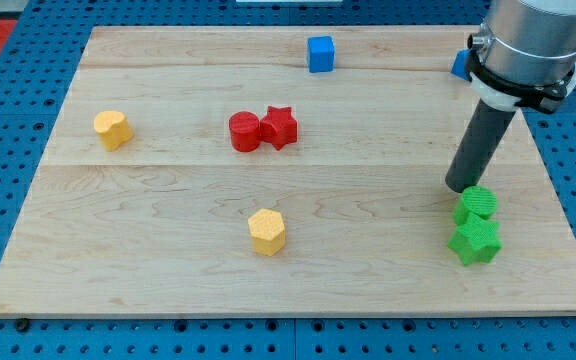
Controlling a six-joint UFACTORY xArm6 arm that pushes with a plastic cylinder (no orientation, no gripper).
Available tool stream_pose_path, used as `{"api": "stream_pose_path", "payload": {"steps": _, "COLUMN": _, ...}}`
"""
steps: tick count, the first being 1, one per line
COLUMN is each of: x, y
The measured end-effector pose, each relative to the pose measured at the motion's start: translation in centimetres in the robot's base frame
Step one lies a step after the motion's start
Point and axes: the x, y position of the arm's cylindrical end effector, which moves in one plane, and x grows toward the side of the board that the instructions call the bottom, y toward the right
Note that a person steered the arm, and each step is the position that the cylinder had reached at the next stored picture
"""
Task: Place green circle to the top of green star
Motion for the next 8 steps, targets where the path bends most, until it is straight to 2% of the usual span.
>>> {"api": "stream_pose_path", "payload": {"steps": 4, "x": -0.5, "y": 0.7}}
{"api": "stream_pose_path", "payload": {"steps": 5, "x": -3.1, "y": 2.3}}
{"api": "stream_pose_path", "payload": {"steps": 7, "x": -12.3, "y": 7.2}}
{"api": "stream_pose_path", "payload": {"steps": 8, "x": -13.6, "y": 7.5}}
